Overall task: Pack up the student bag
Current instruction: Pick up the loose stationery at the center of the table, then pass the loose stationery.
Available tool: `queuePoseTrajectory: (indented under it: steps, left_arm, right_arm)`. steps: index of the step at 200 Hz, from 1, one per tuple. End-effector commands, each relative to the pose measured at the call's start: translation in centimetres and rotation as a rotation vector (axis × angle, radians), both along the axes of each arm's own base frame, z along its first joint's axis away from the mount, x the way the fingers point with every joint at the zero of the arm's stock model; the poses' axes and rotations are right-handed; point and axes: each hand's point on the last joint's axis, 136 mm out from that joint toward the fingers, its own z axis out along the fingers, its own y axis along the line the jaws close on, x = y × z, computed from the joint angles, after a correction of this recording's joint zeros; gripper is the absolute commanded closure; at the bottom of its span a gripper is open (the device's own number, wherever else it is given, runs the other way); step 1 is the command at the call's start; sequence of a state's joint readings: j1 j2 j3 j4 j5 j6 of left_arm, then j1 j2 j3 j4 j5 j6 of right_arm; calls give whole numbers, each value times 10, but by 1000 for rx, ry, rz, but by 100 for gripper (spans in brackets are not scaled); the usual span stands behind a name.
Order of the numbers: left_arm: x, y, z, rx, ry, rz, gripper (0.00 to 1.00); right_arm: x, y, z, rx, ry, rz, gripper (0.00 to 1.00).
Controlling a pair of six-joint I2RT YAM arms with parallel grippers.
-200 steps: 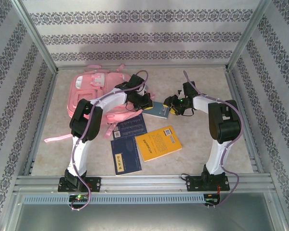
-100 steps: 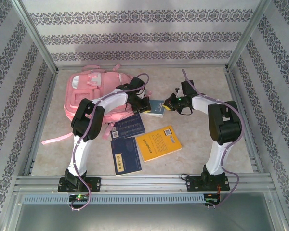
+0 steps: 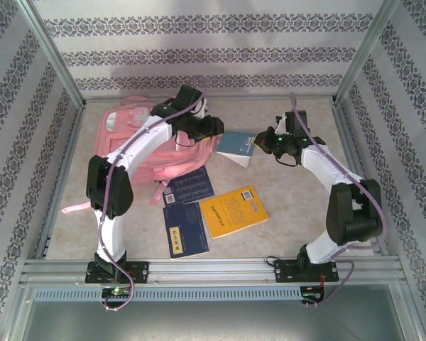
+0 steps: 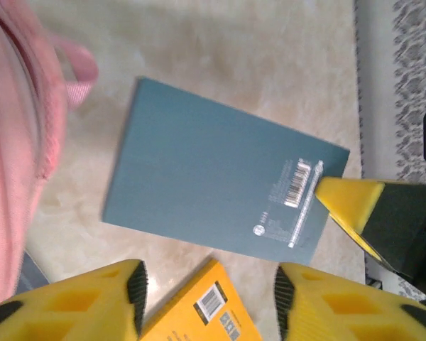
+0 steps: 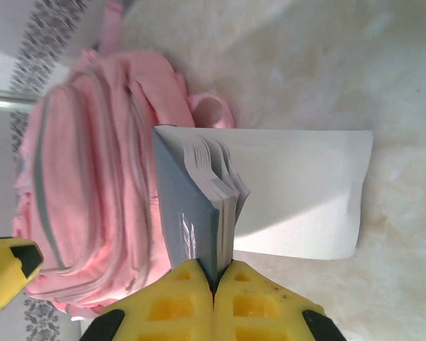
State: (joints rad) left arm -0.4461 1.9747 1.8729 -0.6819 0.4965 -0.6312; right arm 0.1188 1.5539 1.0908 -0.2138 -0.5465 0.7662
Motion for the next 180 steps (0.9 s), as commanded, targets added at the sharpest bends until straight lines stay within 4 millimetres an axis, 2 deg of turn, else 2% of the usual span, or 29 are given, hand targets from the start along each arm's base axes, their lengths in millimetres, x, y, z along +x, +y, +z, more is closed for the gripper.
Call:
queuePoseTrajectory:
  steps: [1, 18, 38, 58, 90, 124, 148, 180]
  left_arm:
    - [2, 18, 5, 7, 24, 28, 42]
    - [6, 16, 8, -36, 31, 26, 37]
    - [7, 4, 15, -105, 38, -7, 33]
    - [9, -7, 18, -159, 45, -43, 26]
    - [11, -15, 19, -222, 52, -62, 26]
    - [12, -26, 25, -323, 58, -71, 27]
    - [14, -34, 36, -428, 54, -74, 34]
    - [13, -38, 48, -506, 46, -75, 62]
  right_arm:
    - [-4, -1, 31, 45, -69, -13, 100]
    - [-9, 3, 52, 95, -115, -6, 100]
    - [-14, 8, 73, 155, -154, 4, 100]
    - [-18, 13, 85, 202, -166, 14, 100]
    - [-23, 18, 106, 277, -200, 23, 100]
    - [-22, 22, 117, 368, -204, 18, 100]
    - [-19, 25, 114, 413, -189, 11, 100]
    - [-16, 25, 107, 423, -174, -4, 100]
